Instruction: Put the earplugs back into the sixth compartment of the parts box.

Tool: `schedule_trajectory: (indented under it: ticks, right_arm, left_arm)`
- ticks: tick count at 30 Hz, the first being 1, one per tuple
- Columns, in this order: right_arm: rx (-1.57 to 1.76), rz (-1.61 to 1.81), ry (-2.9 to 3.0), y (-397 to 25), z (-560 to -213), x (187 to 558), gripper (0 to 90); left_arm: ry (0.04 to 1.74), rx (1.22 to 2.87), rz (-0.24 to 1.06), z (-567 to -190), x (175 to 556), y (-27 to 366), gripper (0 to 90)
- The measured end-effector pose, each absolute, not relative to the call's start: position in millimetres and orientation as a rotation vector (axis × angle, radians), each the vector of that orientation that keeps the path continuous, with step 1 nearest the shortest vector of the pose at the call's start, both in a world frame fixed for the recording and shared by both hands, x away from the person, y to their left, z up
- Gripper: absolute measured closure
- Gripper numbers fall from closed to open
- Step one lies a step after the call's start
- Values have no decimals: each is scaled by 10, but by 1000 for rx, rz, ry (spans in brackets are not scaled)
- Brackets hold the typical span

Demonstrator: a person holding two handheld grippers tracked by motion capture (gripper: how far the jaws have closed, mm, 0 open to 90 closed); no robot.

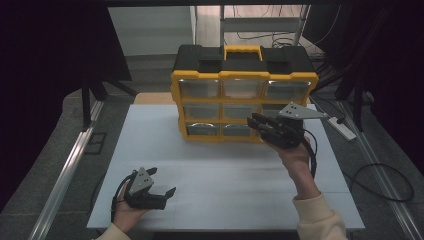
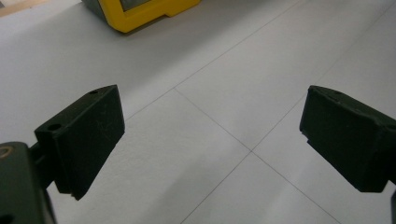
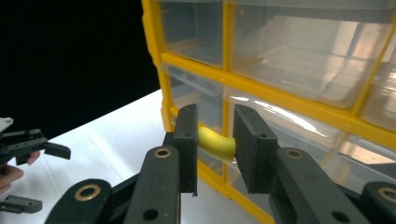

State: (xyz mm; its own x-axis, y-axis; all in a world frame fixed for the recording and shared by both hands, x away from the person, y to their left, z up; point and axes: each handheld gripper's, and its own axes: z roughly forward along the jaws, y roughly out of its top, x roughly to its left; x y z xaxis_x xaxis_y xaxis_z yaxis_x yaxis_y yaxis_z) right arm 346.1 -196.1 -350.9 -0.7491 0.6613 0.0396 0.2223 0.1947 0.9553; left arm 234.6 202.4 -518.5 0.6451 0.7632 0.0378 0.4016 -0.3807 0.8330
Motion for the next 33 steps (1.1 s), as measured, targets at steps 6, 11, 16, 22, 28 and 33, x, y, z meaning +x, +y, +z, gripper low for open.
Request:
schedule_trajectory:
  ticks: [6, 11, 16, 22, 28, 33]
  right_arm:
    - [868, 1532, 2039, -2090, -3481, 3489, 709]
    - [904, 1480, 1995, -2186, -3484, 3522, 709]
    - [936, 1444, 1955, -2281, -3483, 3553, 709]
    - [972, 1411, 1923, -2377, -3495, 3592, 705]
    - [995, 1327, 1914, -2356, -3562, 3651, 426]
    - [934, 1335, 1881, -2274, -3499, 3559, 323]
  left_arm:
    - [909, 2011, 535, -5184, 2348, 2026, 63]
    - [908, 2015, 535, -5186, 2349, 2024, 63]
    - [907, 2012, 534, -5186, 2349, 2023, 63]
    - [908, 2014, 532, -5188, 2348, 2018, 63]
    - [905, 2014, 536, -5187, 2347, 2016, 63]
    - [906, 2010, 533, -5181, 2346, 2026, 63]
